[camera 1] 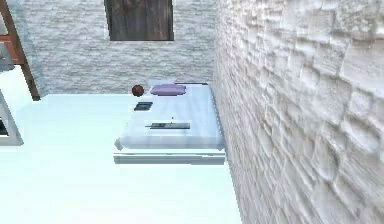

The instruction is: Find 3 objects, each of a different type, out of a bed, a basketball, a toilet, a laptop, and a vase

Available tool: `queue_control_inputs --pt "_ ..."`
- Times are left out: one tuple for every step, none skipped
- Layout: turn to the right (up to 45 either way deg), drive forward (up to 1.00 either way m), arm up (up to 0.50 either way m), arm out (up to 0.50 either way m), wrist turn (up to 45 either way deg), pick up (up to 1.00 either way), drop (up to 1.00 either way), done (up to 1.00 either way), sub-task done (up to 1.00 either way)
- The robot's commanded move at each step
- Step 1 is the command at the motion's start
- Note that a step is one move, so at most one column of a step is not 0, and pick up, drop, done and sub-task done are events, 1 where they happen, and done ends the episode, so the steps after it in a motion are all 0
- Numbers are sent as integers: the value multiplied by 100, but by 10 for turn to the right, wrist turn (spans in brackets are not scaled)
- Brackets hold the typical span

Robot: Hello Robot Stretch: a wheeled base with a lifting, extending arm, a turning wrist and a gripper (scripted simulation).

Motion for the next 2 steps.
queue_control_inputs --pt "0 100 0 0 0 0 0 0 0" --pt "120 0 0 0 0 0 0 0 0"
